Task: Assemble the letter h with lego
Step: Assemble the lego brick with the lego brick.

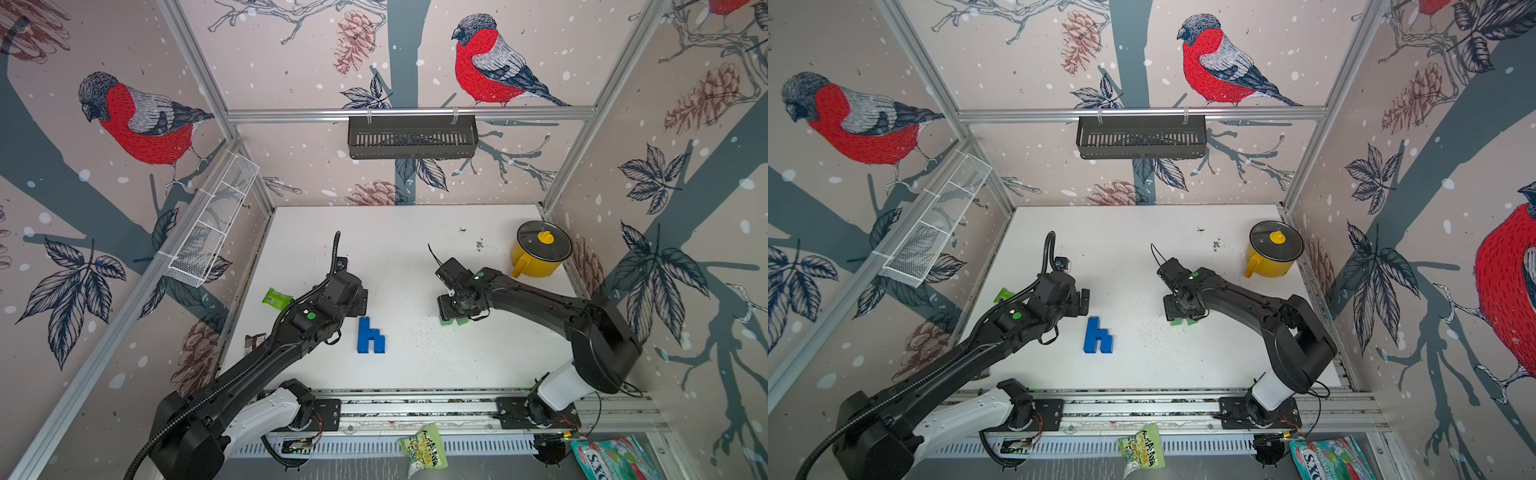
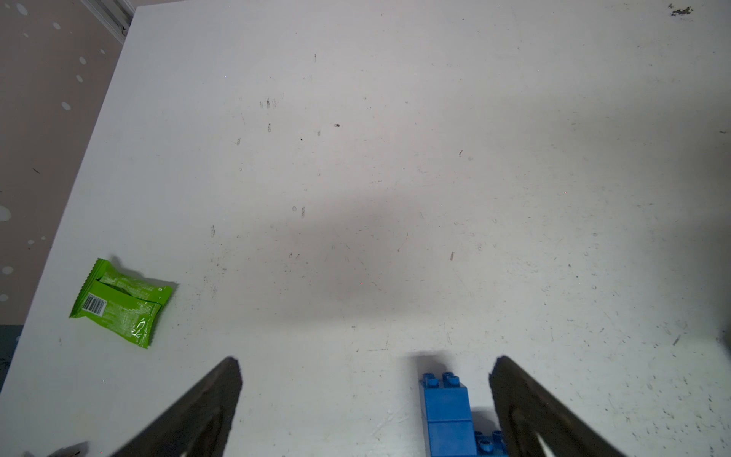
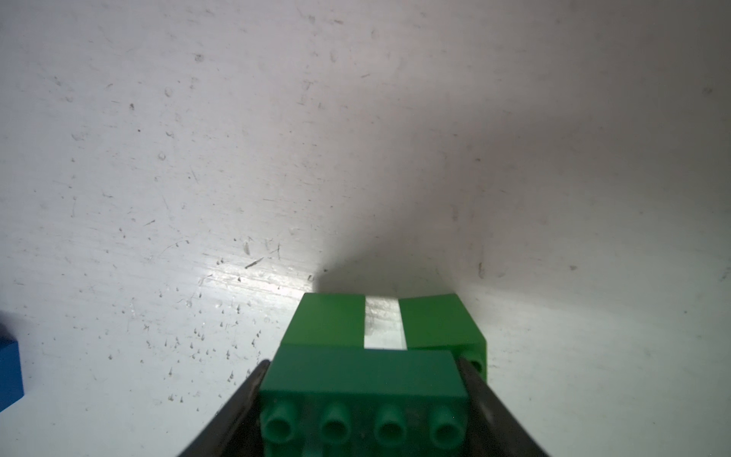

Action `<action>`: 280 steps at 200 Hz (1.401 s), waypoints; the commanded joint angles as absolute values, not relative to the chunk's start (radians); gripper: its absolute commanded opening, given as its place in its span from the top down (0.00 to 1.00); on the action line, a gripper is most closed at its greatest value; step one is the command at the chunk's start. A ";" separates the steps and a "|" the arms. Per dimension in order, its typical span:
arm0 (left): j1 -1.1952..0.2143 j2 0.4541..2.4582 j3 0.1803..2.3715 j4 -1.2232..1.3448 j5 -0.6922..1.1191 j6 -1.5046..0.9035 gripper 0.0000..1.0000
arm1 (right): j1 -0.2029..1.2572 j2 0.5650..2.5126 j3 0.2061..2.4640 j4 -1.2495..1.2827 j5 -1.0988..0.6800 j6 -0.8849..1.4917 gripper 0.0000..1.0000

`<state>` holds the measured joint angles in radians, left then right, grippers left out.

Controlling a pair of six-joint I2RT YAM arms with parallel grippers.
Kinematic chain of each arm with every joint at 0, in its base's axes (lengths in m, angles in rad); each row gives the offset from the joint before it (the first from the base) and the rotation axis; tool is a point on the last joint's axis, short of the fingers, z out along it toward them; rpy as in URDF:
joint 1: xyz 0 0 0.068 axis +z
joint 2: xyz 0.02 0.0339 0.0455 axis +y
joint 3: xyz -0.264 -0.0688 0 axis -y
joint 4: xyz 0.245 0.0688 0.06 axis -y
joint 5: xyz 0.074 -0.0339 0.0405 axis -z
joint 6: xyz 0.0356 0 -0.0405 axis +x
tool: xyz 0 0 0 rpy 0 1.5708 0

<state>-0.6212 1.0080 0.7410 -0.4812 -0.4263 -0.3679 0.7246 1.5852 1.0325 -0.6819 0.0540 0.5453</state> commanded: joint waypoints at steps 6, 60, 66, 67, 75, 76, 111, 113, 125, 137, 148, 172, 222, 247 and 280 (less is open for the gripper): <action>-0.621 1.005 0.749 -0.487 -0.433 -0.370 0.02 | 0.719 1.580 1.022 -0.686 0.065 0.527 1.00; -0.621 1.007 0.749 -0.488 -0.434 -0.369 0.02 | 0.718 1.588 1.002 -0.678 0.055 0.508 1.00; -0.620 1.008 0.749 -0.488 -0.436 -0.369 0.02 | 0.718 1.589 1.002 -0.678 0.049 0.508 1.00; -0.621 1.008 0.749 -0.488 -0.436 -0.369 0.02 | 0.719 1.589 1.002 -0.679 0.049 0.509 1.00; -0.620 1.009 0.750 -0.489 -0.436 -0.370 0.02 | 0.722 1.587 1.002 -0.678 0.048 0.508 1.00; -0.621 1.009 0.750 -0.489 -0.436 -0.370 0.02 | 0.723 1.586 1.002 -0.678 0.048 0.508 1.00; -0.621 1.011 0.749 -0.490 -0.436 -0.370 0.02 | 0.731 1.573 1.004 -0.685 0.052 0.516 1.00; -0.621 1.012 0.750 -0.489 -0.437 -0.369 0.02 | 0.732 1.573 1.004 -0.685 0.052 0.516 1.00; -0.621 1.012 0.750 -0.489 -0.436 -0.370 0.02 | 0.730 1.567 1.005 -0.686 0.054 0.519 1.00; -0.622 1.015 0.750 -0.489 -0.436 -0.370 0.02 | 0.732 1.562 1.008 -0.684 0.051 0.522 1.00; -0.621 1.015 0.749 -0.489 -0.436 -0.370 0.02 | 0.734 1.560 1.013 -0.686 0.049 0.522 1.00; -0.621 1.017 0.751 -0.489 -0.436 -0.369 0.02 | 0.735 1.557 1.025 -0.694 0.055 0.517 1.00; -0.621 1.019 0.750 -0.490 -0.436 -0.369 0.02 | 0.736 1.561 1.014 -0.695 0.055 0.510 1.00; -0.620 1.020 0.751 -0.492 -0.437 -0.369 0.02 | 0.737 1.566 0.997 -0.686 0.059 0.510 1.00; -0.621 1.023 0.750 -0.491 -0.437 -0.368 0.02 | 0.742 1.575 0.983 -0.678 0.068 0.508 1.00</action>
<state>-0.6212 1.0210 0.7429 -0.4816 -0.4263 -0.3679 0.7391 1.5639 0.9951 -0.6727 0.0647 0.5163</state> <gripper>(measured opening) 0.982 0.653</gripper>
